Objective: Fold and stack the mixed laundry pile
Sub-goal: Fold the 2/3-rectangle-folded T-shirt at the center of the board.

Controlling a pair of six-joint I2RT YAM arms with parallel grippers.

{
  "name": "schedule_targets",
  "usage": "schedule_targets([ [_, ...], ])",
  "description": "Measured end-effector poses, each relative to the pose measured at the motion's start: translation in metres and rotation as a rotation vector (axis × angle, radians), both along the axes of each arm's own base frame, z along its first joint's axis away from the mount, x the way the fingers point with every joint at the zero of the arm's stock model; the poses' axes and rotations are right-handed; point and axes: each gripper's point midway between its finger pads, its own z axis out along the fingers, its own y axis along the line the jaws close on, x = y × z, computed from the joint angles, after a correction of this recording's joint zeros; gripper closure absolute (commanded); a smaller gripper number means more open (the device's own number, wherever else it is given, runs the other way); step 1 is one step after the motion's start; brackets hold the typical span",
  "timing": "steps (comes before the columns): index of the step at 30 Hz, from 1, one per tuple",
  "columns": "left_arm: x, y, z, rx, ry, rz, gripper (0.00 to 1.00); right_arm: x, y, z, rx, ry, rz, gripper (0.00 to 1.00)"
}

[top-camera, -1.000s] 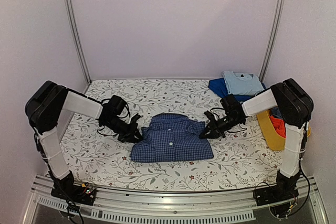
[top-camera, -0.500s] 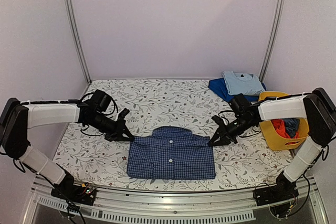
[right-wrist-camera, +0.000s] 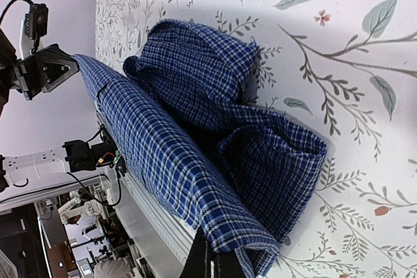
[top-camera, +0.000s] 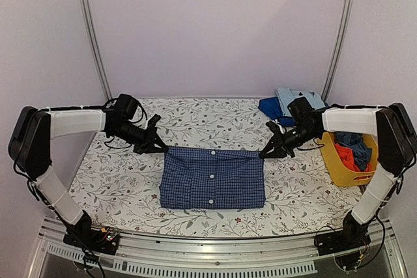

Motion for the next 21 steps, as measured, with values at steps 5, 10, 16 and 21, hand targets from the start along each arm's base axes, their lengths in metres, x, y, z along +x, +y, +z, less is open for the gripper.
schedule_targets([
  [5, 0.026, 0.001, -0.007, -0.007, 0.001, 0.013, 1.00, 0.026, 0.000, -0.006, -0.003, -0.007, -0.005, 1.00],
  [10, 0.051, 0.000, -0.028, -0.008, 0.026, 0.021, 1.00, 0.053, 0.000, -0.021, -0.011, -0.005, -0.014, 1.00],
  [16, 0.061, -0.001, -0.057, 0.003, 0.066, 0.027, 0.93, 0.069, 0.002, -0.050, -0.026, 0.031, -0.015, 0.90],
  [21, 0.071, 0.011, -0.074, 0.038, 0.077, 0.064, 0.56, 0.079, 0.001, -0.061, -0.035, 0.050, -0.029, 0.52],
])
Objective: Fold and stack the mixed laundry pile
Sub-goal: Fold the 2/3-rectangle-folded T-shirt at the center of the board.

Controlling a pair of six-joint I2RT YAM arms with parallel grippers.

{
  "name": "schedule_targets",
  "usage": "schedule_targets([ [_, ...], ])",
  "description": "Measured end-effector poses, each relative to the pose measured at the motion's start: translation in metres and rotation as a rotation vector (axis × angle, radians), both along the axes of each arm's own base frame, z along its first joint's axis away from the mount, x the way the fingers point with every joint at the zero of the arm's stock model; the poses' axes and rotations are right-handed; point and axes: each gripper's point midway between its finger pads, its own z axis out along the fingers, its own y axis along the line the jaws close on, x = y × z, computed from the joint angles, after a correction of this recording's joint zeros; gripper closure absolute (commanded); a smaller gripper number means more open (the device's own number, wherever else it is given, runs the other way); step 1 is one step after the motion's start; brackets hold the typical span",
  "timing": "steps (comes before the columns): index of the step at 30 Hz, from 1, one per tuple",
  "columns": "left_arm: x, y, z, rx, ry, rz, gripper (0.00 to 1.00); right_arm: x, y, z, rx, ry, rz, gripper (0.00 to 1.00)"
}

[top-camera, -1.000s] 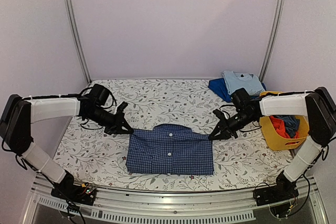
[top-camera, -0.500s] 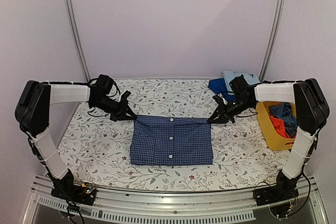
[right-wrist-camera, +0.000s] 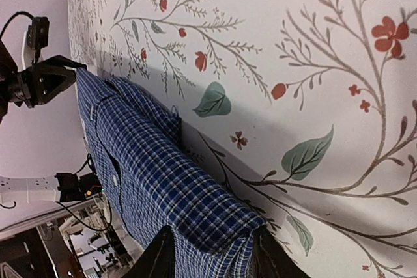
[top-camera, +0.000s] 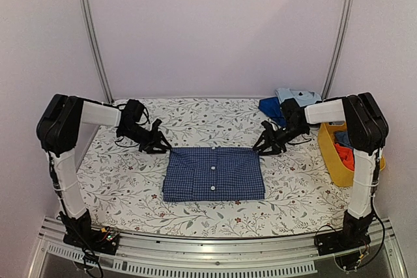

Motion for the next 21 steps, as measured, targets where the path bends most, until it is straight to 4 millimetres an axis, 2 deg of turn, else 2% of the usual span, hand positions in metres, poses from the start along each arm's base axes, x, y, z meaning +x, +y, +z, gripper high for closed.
schedule_targets([
  [2, 0.008, 0.010, 0.002, 0.012, -0.016, 0.031, 0.47, 0.007, -0.003, 0.006, 0.005, -0.012, -0.016, 0.42],
  [4, 0.013, 0.019, 0.010, 0.017, -0.046, 0.059, 0.43, 0.014, -0.007, 0.017, 0.012, -0.039, -0.030, 0.36],
  [6, 0.013, 0.026, 0.025, 0.020, -0.091, 0.075, 0.41, 0.016, -0.011, 0.034, 0.018, -0.073, -0.039, 0.36],
  [9, 0.011, 0.025, 0.067, -0.001, -0.200, 0.064, 0.41, 0.009, -0.016, 0.070, 0.048, -0.159, -0.034, 0.44],
  [12, 0.004, 0.000, 0.103, -0.041, -0.314, -0.009, 0.42, -0.012, -0.013, 0.102, 0.112, -0.221, -0.003, 0.52],
  [14, -0.003, -0.023, 0.111, -0.070, -0.346, -0.073, 0.42, -0.024, -0.002, 0.112, 0.148, -0.232, 0.036, 0.52],
  [15, -0.016, -0.052, 0.111, -0.094, -0.347, -0.147, 0.42, -0.029, 0.007, 0.113, 0.167, -0.235, 0.061, 0.52],
  [17, -0.031, -0.084, 0.103, -0.134, -0.333, -0.229, 0.39, -0.039, 0.029, 0.110, 0.201, -0.225, 0.118, 0.52],
  [19, -0.042, -0.104, 0.090, -0.169, -0.300, -0.275, 0.38, -0.045, 0.051, 0.102, 0.242, -0.214, 0.163, 0.52],
  [21, -0.044, -0.114, 0.072, -0.193, -0.255, -0.286, 0.38, -0.045, 0.071, 0.089, 0.283, -0.187, 0.191, 0.52],
])
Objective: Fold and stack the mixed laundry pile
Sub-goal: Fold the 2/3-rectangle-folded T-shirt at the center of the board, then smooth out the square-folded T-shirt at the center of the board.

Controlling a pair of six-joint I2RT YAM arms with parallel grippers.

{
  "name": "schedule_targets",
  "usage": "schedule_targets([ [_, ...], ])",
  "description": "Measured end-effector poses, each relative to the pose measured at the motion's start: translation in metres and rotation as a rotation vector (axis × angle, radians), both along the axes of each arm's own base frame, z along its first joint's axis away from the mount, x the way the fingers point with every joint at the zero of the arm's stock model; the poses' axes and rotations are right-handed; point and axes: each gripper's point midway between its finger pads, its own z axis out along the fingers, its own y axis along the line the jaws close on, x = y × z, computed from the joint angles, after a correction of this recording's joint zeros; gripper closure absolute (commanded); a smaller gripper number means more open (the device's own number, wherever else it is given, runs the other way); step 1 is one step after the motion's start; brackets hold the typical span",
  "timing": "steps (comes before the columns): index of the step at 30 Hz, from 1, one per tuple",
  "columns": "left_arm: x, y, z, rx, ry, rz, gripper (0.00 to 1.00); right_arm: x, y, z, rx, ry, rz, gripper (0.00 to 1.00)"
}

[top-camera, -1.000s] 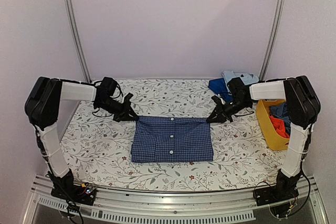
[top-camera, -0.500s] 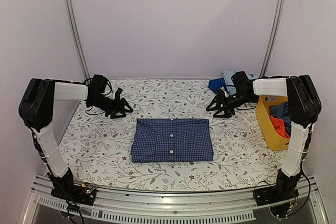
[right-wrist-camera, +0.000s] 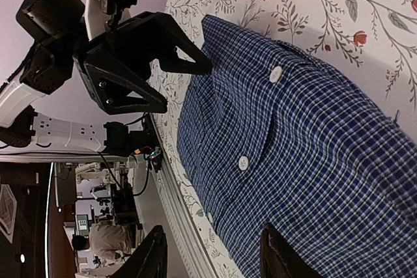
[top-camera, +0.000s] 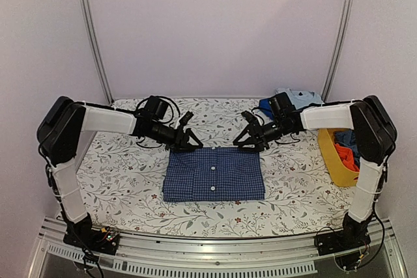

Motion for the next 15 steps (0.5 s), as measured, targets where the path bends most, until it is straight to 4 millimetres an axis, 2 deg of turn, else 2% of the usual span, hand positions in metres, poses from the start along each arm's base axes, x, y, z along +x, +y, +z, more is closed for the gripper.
schedule_targets([
  [3, 0.011, 0.003, -0.036, 0.011, 0.068, 0.029, 0.38, 0.016, 0.017, -0.029, 0.023, 0.053, 0.005, 0.52],
  [6, 0.027, 0.011, -0.067, 0.004, 0.138, 0.066, 0.38, 0.038, 0.025, -0.061, 0.039, 0.088, -0.016, 0.52],
  [9, 0.047, 0.017, -0.066, -0.059, 0.145, 0.072, 0.38, 0.053, 0.024, -0.093, 0.045, 0.138, -0.041, 0.52],
  [11, 0.062, 0.026, -0.066, -0.070, 0.129, 0.099, 0.37, 0.056, 0.021, -0.098, 0.081, 0.163, -0.031, 0.49],
  [15, 0.087, 0.060, -0.071, -0.073, 0.119, 0.170, 0.30, 0.073, 0.013, -0.091, 0.111, 0.160, -0.066, 0.38],
])
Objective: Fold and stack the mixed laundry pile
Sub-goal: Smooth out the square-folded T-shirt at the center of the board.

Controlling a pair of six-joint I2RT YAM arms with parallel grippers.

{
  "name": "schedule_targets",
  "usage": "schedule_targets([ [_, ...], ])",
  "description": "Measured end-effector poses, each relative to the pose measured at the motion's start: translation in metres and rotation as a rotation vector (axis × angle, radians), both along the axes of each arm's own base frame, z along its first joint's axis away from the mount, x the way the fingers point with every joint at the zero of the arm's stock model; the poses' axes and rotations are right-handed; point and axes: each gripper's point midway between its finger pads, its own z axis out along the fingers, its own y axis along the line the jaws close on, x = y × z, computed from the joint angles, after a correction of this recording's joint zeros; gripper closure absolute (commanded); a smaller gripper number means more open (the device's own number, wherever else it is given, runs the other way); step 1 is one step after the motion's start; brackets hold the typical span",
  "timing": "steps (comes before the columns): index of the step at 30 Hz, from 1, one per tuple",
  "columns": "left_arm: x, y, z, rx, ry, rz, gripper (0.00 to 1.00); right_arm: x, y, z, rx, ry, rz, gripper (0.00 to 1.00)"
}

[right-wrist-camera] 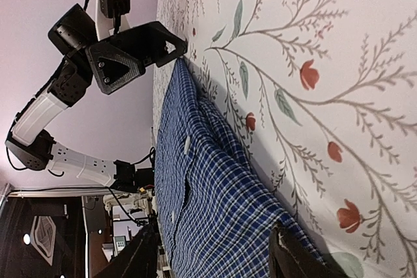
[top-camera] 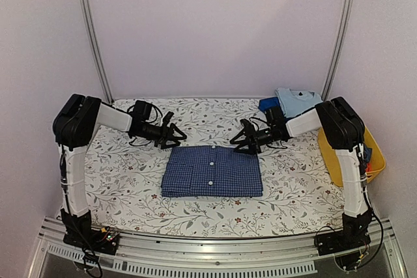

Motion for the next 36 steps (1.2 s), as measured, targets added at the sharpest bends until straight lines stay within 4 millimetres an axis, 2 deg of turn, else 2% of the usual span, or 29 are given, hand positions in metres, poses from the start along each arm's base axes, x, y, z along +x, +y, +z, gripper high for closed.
schedule_targets([
  [3, 0.005, 0.021, 0.009, 0.028, -0.022, 0.039, 0.26, 0.014, -0.009, 0.005, -0.009, 0.000, -0.041, 0.29],
  [4, 0.002, 0.024, 0.014, 0.037, -0.030, 0.041, 0.25, 0.015, -0.012, 0.008, -0.016, 0.001, -0.052, 0.28],
  [6, -0.014, 0.024, 0.038, 0.052, -0.065, 0.027, 0.24, 0.013, -0.016, 0.024, -0.023, -0.003, -0.065, 0.27],
  [8, -0.037, 0.017, 0.069, 0.048, -0.124, -0.004, 0.23, 0.000, -0.017, 0.052, -0.014, -0.034, -0.061, 0.27],
  [10, -0.066, 0.003, 0.100, 0.025, -0.187, -0.055, 0.23, -0.023, -0.013, 0.081, 0.007, -0.073, -0.033, 0.27],
  [12, -0.097, -0.015, 0.114, -0.003, -0.221, -0.122, 0.23, -0.056, -0.001, 0.104, 0.031, -0.102, 0.025, 0.27],
  [13, -0.114, -0.026, 0.114, -0.016, -0.219, -0.161, 0.23, -0.079, 0.008, 0.112, 0.048, -0.113, 0.073, 0.27],
  [15, -0.146, -0.041, 0.095, -0.020, -0.172, -0.226, 0.23, -0.112, 0.024, 0.111, 0.064, -0.099, 0.149, 0.27],
  [17, -0.173, -0.047, 0.063, -0.003, -0.082, -0.265, 0.23, -0.141, 0.034, 0.095, 0.058, -0.047, 0.215, 0.28],
  [19, -0.186, -0.041, 0.033, 0.015, -0.004, -0.259, 0.23, -0.162, 0.036, 0.072, 0.045, 0.015, 0.256, 0.31],
  [22, -0.194, -0.029, 0.004, 0.006, 0.076, -0.231, 0.23, -0.175, 0.025, 0.028, 0.012, 0.128, 0.258, 0.31],
  [24, -0.189, -0.024, 0.004, -0.027, 0.074, -0.215, 0.23, -0.181, 0.013, 0.000, -0.004, 0.193, 0.253, 0.33],
  [26, -0.186, -0.017, 0.004, -0.043, 0.072, -0.197, 0.21, -0.179, 0.006, 0.000, 0.028, 0.185, 0.255, 0.35],
  [30, -0.175, -0.007, 0.009, 0.001, 0.030, -0.145, 0.02, -0.180, -0.010, 0.001, 0.038, 0.186, 0.230, 0.34],
  [31, -0.171, -0.004, 0.014, 0.030, 0.002, -0.124, 0.00, -0.181, -0.013, 0.003, 0.033, 0.189, 0.221, 0.34],
  [33, -0.161, 0.002, 0.028, 0.106, -0.088, -0.079, 0.00, -0.180, -0.021, 0.010, 0.003, 0.191, 0.182, 0.34],
  [35, -0.145, 0.002, 0.059, 0.180, -0.240, -0.038, 0.00, -0.175, -0.026, 0.026, -0.013, 0.164, 0.147, 0.34],
  [36, -0.130, -0.022, 0.126, 0.203, -0.511, -0.026, 0.00, -0.159, -0.038, 0.071, 0.010, 0.042, 0.083, 0.35],
])
